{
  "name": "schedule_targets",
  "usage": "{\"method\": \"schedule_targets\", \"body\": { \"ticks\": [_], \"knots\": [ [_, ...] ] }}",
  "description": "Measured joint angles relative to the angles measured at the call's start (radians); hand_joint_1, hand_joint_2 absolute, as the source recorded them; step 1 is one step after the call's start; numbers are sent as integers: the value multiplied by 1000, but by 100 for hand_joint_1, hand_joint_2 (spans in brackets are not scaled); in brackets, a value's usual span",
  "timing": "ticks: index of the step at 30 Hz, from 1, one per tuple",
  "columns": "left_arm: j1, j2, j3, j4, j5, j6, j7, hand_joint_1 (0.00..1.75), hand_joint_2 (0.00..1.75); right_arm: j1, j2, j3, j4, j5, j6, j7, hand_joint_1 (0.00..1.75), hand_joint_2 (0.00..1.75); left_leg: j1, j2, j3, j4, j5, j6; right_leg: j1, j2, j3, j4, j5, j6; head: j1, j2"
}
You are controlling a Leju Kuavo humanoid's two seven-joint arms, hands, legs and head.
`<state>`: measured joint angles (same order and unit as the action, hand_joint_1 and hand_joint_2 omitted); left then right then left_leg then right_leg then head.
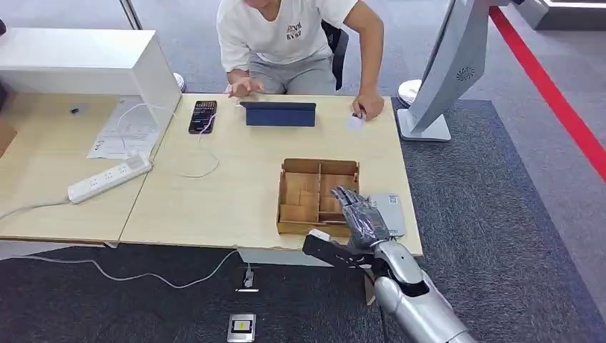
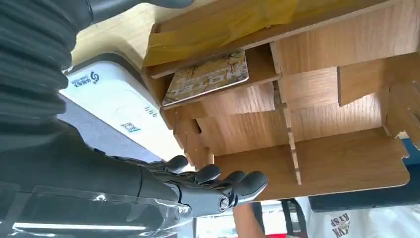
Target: Pass the card to the sensor for recognition and then transmit it.
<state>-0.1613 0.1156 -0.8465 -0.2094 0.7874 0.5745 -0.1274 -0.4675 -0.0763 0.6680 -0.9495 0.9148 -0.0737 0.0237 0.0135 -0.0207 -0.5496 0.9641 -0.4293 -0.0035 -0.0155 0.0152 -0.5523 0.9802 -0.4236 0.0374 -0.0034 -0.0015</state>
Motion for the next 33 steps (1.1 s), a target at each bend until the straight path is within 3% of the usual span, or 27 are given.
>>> {"method": "schedule_targets", "body": {
  "ticks": [6, 7, 9, 10, 11, 12, 13, 16, 23, 24, 28, 31, 33],
  "knots": [
    [0, -1, 0, 0, 3, 0, 3, 0, 0, 0, -1, 0, 0, -11, 15, 0, 0, 175, 0, 0, 0, 0, 0, 0, 0, 0, 0, 0, 0, 0, 0, 0],
    [0, -1, 0, 0, 3, 0, 3, 0, 0, 0, -1, 0, 0, -11, 16, 0, 9, 175, 0, 0, 0, 0, 0, 0, 0, 0, 0, 0, 0, 0, 0, 0],
    [0, -1, 0, 0, 3, 0, 3, 0, 0, -1, -1, 0, 0, -14, 20, 0, 51, 175, 0, 0, 0, 0, 0, 0, 0, 0, 0, 0, 0, 0, 0, 0],
    [0, -1, 0, 0, 3, 0, 3, 0, 0, -1, -1, 0, 0, -15, 24, 0, 106, 175, 0, 0, 0, 0, 0, 0, 0, 0, 0, 0, 0, 0, 0, 0],
    [0, -1, 0, 0, 3, -1, 5, 0, 0, -1, -1, 0, 0, -16, 28, 0, 131, 175, 0, 0, 0, 0, 0, 0, 0, 0, 0, 0, 0, 0, 0, 0],
    [0, -1, 0, 0, 3, -1, 7, 0, 0, -1, -2, 0, 0, -17, 34, 1, 131, 175, 0, 0, 0, 0, 0, 0, 0, 0, 0, 0, 0, 0, 0, 0],
    [0, -2, 1, 0, 3, -3, 8, 0, 0, -1, -2, 0, 0, -18, 40, 2, 145, 175, 0, 0, 0, 0, 0, 0, 0, 0, 0, 0, 0, 0, 0, 0],
    [0, -2, 0, 0, 3, -7, 11, 0, 0, -1, -6, 0, 0, -24, 55, 3, 147, 175, 0, 0, 0, 0, 0, 0, 0, 0, 0, 0, 0, 0, 0, 0],
    [0, -2, 1, 0, 8, -8, 18, 0, 0, 3, -15, 1, 1, -29, 54, 22, 136, 175, 0, 0, 0, 0, 0, 0, 0, 0, 0, 0, 0, 0, 0, 0],
    [0, -2, 1, 0, 8, -8, 18, 0, 0, 3, -15, 1, 1, -29, 49, 29, 126, 175, 0, 0, 0, 0, 0, 0, 0, 0, 0, 0, 0, 0, 0, 0],
    [0, -2, 2, 0, 8, -8, 18, 0, 0, 7, -15, 2, -1, -29, 45, 45, 126, 175, 0, 0, 0, 0, 0, 0, 0, 0, 0, 0, 0, 0, 0, 0],
    [-1, -2, 4, 0, 8, -8, 18, 0, 0, 7, -15, 1, -2, -32, 45, 48, 86, 175, 0, 0, 0, 0, 0, 0, 0, 0, 0, 0, 0, 0, 0, 0],
    [-1, -2, 6, 0, 8, -8, 18, 0, 0, 8, -15, 1, -2, -32, 46, 52, 86, 175, 0, 0, 0, 0, 0, 0, 0, 0, 0, 0, 0, 0, 0, 0]
  ]
}}
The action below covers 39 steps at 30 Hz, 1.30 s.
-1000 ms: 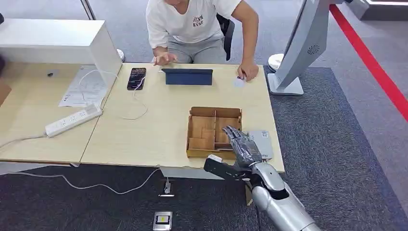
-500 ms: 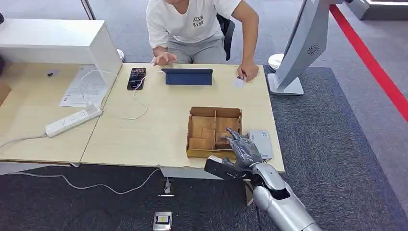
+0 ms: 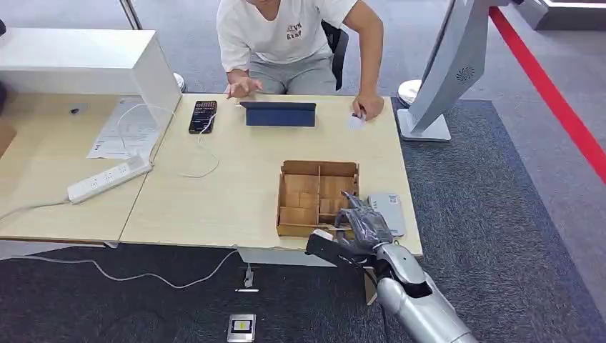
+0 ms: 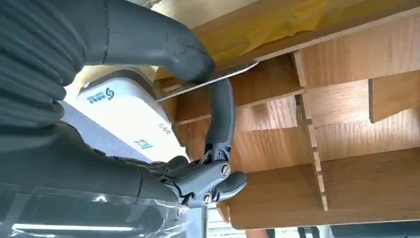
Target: Pass the card to the sensor for recognition and then transmit it.
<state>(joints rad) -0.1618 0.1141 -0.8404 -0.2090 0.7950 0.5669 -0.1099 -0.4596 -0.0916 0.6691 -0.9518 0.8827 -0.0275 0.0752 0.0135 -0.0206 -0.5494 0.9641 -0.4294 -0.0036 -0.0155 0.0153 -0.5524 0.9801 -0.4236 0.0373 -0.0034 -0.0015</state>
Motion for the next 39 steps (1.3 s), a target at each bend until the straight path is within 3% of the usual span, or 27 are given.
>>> {"method": "schedule_targets", "body": {
  "ticks": [3, 4, 6, 7, 16, 33, 39],
  "knots": [
    [0, 0, 2, 0, 0, 0, 0, 0, 0, 4, -1, 0, 0, -3, 0, 2, 127, 175, 0, 0, 0, 0, 0, 0, 0, 0, 0, 0, 0, 0, 0, 0],
    [0, 0, 2, 0, 0, 0, 0, 0, 0, 5, -1, 0, 0, -5, 0, 3, 127, 175, 0, 0, 0, 0, 0, 0, 0, 0, 0, 0, 0, 0, 0, 0],
    [0, 0, 3, 0, 0, 1, 0, 0, 0, 6, -2, 0, 0, -10, -1, 5, 168, 175, 0, 0, 0, 0, 0, 0, 0, 0, 0, 0, 0, 0, 0, 0],
    [0, 0, 3, 0, 0, 2, 0, 0, 0, 6, -2, 0, 0, -11, -2, 6, 175, 175, 0, 0, 0, 0, 0, 0, 0, 0, 0, 0, 0, 0, 0, 0],
    [0, 0, 12, 0, -5, 19, -27, 0, 0, 8, -12, -13, -46, -26, -91, 2, 175, 175, 0, 0, 0, 0, 0, 0, 0, 0, 0, 0, 0, 0, 0, 0],
    [0, 3, 14, 1, -25, 7, -51, 0, 0, -2, -56, -95, -194, -27, -112, 11, 175, 175, 0, 0, 0, 0, 0, 0, 0, 0, 0, 0, 0, 0, 0, 0],
    [0, 8, 13, 3, -36, 3, -72, 0, 0, -44, -64, -135, -222, 8, -94, -19, 175, 175, 0, 1, 0, 0, 0, 0, 0, 0, 0, 0, 0, 0, 0, 0]
  ]
}}
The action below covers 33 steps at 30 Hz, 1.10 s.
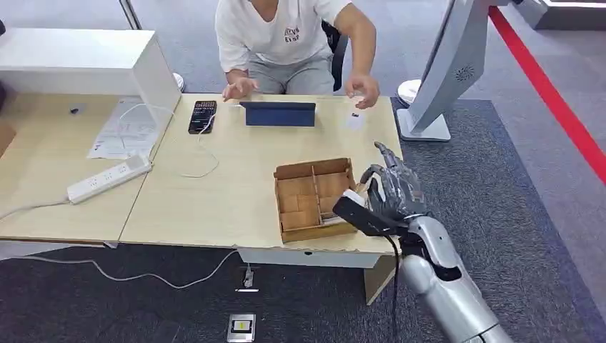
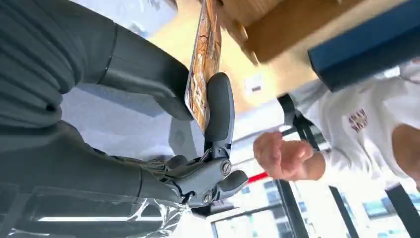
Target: Pass the card to the sensor for recognition and then transmit it.
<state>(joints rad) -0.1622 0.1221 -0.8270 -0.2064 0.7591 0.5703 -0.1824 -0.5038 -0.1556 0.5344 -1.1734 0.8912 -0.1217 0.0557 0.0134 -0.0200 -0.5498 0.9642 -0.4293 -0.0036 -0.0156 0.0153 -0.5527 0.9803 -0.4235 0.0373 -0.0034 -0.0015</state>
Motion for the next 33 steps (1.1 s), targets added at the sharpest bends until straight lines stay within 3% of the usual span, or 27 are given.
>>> {"method": "schedule_targets", "body": {
  "ticks": [6, 10, 16, 23, 33],
  "knots": [
    [0, 12, 0, 1, -27, -22, -12, 0, 0, -144, -9, -37, 30, 37, 26, -83, 175, 175, 0, 0, 0, 0, 0, 0, 0, 0, 0, 1, 0, 0, 0, 0],
    [-1, 25, -2, 1, -50, -39, -19, 0, 0, -308, -8, -50, 149, 44, 6, -139, 175, 175, 0, -1, -1, 0, 1, -1, 0, 0, -1, 1, 0, 0, 0, 0],
    [-2, 40, -6, 1, -69, -51, -23, 0, 0, -481, 12, -49, 344, 56, -17, -167, 175, 175, 0, -1, -1, 0, 1, -1, 0, 0, -1, 1, 0, 0, 0, 0],
    [-3, 53, -20, 1, -82, -71, 0, 0, 0, -550, 37, -45, 509, 81, -19, -151, 175, 175, 0, -1, -2, 0, 1, -1, 0, 0, -2, 1, 0, 0, 0, 0],
    [-2, 67, -27, 1, -76, -75, 28, 0, 0, -554, 65, -40, 650, 81, -32, -151, 175, 175, 0, -2, -2, 0, 1, -1, 0, 0, -2, 1, 0, 0, -1, 0]
  ]
}}
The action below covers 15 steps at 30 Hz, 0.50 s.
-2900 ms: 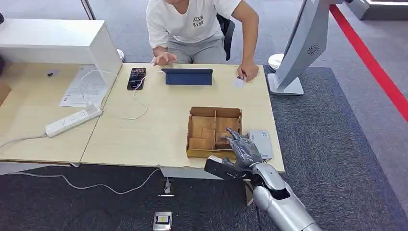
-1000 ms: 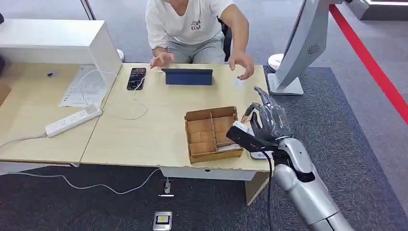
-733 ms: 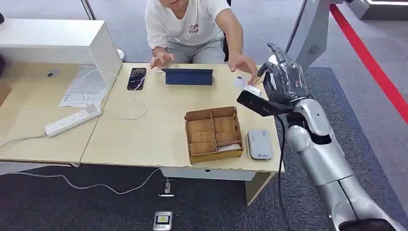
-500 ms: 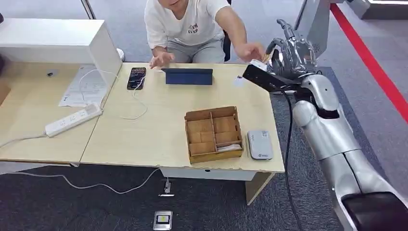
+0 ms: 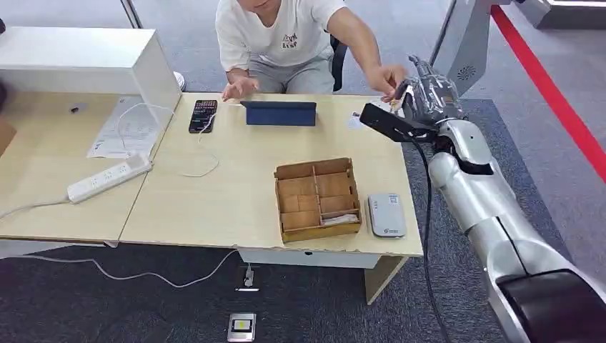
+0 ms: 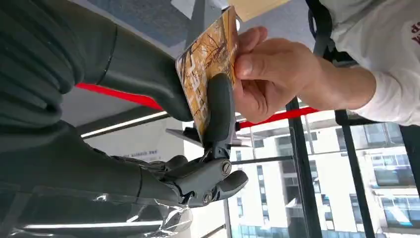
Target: Pass the card to the sensor for recognition and then transmit it.
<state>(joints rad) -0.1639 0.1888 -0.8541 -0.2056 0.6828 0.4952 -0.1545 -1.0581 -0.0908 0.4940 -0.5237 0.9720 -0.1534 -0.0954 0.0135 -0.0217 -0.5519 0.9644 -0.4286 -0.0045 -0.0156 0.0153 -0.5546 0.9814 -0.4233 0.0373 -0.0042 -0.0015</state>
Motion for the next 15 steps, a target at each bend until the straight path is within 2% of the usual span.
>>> {"method": "schedule_targets", "body": {
  "ticks": [1, 2, 7, 8, 12, 15],
  "knots": [
    [0, 1, -1, 0, 0, 0, 0, 0, 0, 0, 3, 0, 9, 0, -1, 0, 33, 175, 0, 0, 0, 0, 0, 0, 0, 0, 0, 0, 0, 0, 1, 0],
    [0, 2, -1, 0, 1, 0, 3, 0, 0, 0, 5, 0, 16, 0, -2, 0, 0, 175, 0, 0, 0, 0, 0, 0, 0, 0, 0, 0, 0, 0, 1, 0],
    [0, 2, -3, 0, 8, 2, 15, 0, 0, -1, 14, 0, 43, -6, -27, -10, 0, 175, 0, 0, -1, 0, 0, 0, 0, 0, -1, 0, 0, 0, 1, 0],
    [0, 2, -3, 0, 9, 4, 17, 0, 0, -1, 16, 0, 49, -10, -37, -15, 0, 0, 0, 0, 0, 0, 0, 0, 0, 0, -1, 0, 0, 0, 0, 0],
    [0, 1, -3, -1, 8, 0, 23, 0, 0, -2, 19, 0, 62, -16, -51, -24, 0, 0, 0, 0, 0, 0, 0, 0, 0, 0, -1, 0, 0, 0, 1, 0],
    [0, 25, -4, -2, 5, -67, 32, 0, 0, -7, 26, -2, 69, -32, -73, -35, 0, 0, 1, 1, 0, 0, 0, 0, 1, 0, -1, 0, 0, 0, 1, 0]
  ]
}}
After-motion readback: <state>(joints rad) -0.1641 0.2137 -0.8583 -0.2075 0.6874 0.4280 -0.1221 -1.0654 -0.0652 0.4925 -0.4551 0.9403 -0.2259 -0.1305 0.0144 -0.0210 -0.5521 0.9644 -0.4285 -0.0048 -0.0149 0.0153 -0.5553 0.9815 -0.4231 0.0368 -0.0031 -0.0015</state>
